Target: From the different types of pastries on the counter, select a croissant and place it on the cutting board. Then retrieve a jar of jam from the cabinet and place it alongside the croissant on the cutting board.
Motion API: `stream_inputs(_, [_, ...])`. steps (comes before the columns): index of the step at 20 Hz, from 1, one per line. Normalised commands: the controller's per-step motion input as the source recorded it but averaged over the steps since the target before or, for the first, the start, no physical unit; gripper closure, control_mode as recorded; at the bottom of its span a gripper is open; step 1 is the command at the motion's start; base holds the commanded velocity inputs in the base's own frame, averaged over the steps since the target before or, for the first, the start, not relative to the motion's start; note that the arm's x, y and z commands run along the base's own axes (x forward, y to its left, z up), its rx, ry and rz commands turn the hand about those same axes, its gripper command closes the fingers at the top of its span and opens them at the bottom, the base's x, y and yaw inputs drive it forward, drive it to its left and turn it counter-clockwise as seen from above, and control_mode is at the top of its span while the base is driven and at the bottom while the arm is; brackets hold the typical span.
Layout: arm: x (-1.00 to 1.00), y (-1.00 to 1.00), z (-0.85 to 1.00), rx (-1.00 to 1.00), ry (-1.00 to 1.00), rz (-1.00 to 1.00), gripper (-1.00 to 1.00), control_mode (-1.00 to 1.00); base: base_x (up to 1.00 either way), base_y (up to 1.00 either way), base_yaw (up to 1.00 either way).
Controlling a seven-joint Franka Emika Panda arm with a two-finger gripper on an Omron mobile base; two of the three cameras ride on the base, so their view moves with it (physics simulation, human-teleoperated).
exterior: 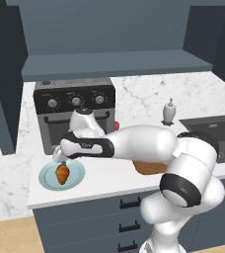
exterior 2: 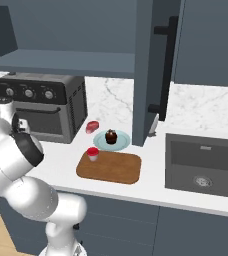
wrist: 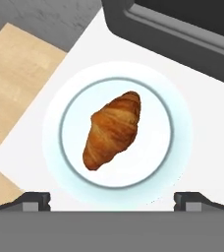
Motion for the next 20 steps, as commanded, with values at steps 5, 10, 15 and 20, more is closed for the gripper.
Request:
stream_inputs(5, [-0.06,0.17,-0.2,0.0,0.0,-0.04,-1.0,-1.0,0.0,0.0,0.0])
stream_inputs(10, [0.06,0.26,-0.32,0.0,0.0,-0.15,-1.0,-1.0,0.0,0.0,0.0])
stream_inputs(15, [0.08,0.22,-0.17,0.0,-0.05,-0.13,-1.0,-1.0,0.0,0.0,0.0])
stream_inputs(20, [0.0,0.03,-0.14,0.0,-0.04,-0.07,-1.0,-1.0,0.0,0.0,0.0])
